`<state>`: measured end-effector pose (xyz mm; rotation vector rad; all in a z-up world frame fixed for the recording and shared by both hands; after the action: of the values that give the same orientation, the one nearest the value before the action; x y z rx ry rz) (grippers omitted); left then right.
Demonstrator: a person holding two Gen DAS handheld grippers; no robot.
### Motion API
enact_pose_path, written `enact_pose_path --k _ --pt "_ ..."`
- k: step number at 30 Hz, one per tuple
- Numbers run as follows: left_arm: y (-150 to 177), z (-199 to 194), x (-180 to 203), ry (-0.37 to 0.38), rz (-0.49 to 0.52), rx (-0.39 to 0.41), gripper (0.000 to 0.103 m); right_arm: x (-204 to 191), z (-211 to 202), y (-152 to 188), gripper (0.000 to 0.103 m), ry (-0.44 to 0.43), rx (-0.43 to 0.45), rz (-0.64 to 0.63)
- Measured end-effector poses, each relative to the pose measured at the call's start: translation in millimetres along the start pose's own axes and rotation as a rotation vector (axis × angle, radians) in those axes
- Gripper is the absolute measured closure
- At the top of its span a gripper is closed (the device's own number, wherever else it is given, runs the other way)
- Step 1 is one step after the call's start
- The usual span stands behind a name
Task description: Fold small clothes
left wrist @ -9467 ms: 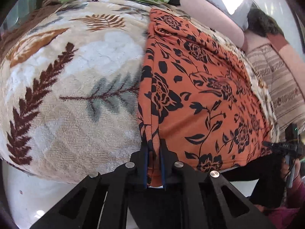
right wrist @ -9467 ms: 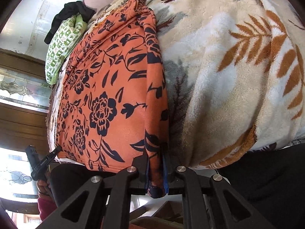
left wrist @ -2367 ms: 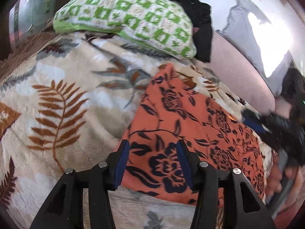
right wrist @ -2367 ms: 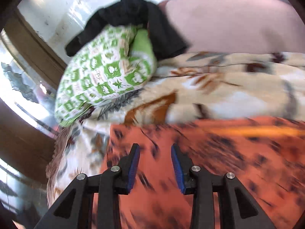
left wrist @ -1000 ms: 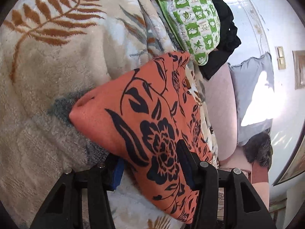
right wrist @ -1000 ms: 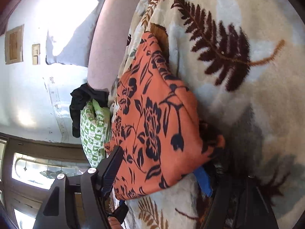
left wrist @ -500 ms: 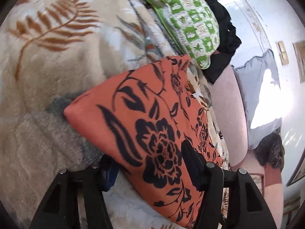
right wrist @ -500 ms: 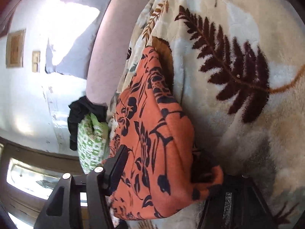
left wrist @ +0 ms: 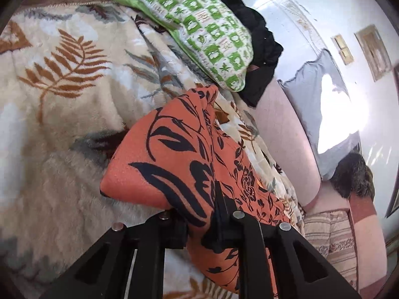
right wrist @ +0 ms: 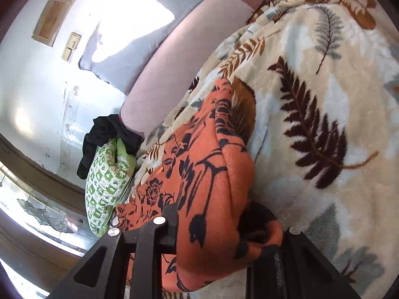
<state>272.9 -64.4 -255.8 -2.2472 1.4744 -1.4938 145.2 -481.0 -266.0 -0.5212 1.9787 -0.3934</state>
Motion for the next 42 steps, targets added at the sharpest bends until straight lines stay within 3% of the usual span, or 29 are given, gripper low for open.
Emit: enact_pose_path --k 4,7,9,11,14,17,19,23,28,31,32,34,36,38,42 --pt "13 -4 -13 -0.063 0.015 -0.029 0.084 27 -6 12 0.076 0.061 -0.098 0.075" --pt "16 6 -32 -0.089 -0.056 -0.081 0.076 59 -8 23 0.069 0.11 -0.198 0.244" --pt "14 10 -38 -0.08 -0.097 -0.101 0.066 77 -21 21 0.056 0.112 -0.192 0.367" --pt "12 12 -41 -0.092 -0.096 -0.097 0.059 92 -45 5 0.045 0.142 -0.113 0.418" --pt "12 14 -41 -0.099 -0.093 -0.081 0.059 108 -89 -34 0.042 0.228 0.078 0.375" --pt "13 18 -32 -0.12 -0.044 -0.052 0.059 94 -105 -59 0.041 0.208 0.178 0.237" --pt "13 20 -27 -0.131 -0.012 -0.027 0.059 66 -92 -60 0.042 0.148 0.147 0.11" --pt "13 26 -23 -0.139 0.019 -0.003 0.059 2 -46 -40 0.054 0.011 0.027 -0.099" --pt "12 34 -20 -0.135 0.052 -0.013 0.048 -37 -3 -7 0.055 -0.037 -0.09 -0.251" --pt "11 33 -16 -0.138 0.088 -0.004 0.051 -38 18 3 0.057 -0.032 -0.143 -0.283" --pt "11 32 -15 -0.151 0.107 -0.001 0.055 -36 22 2 0.064 -0.036 -0.15 -0.282" --pt "10 30 -13 -0.148 0.12 0.004 0.068 -29 32 -2 0.07 -0.042 -0.166 -0.244" --pt "9 27 -11 -0.142 0.128 0.007 0.072 -27 38 -5 0.08 -0.053 -0.187 -0.202" --pt "9 27 -11 -0.138 0.131 -0.004 0.072 -28 46 -5 0.08 -0.042 -0.193 -0.198" --pt "5 29 -21 -0.101 0.045 -0.057 0.07 -45 72 2 0.08 -0.04 -0.223 -0.232"
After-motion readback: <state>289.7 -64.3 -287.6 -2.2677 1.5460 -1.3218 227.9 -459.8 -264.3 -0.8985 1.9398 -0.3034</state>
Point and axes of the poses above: each gripper's, at about its wrist camera, not at the fingertips, and z roughly the way its jaws point, x to its right, y to its underside, the point moved 4 cm from there along z, roughly the way its jaws point, and after that the axes turned 9 degrees about x, right-handed, at the moved point
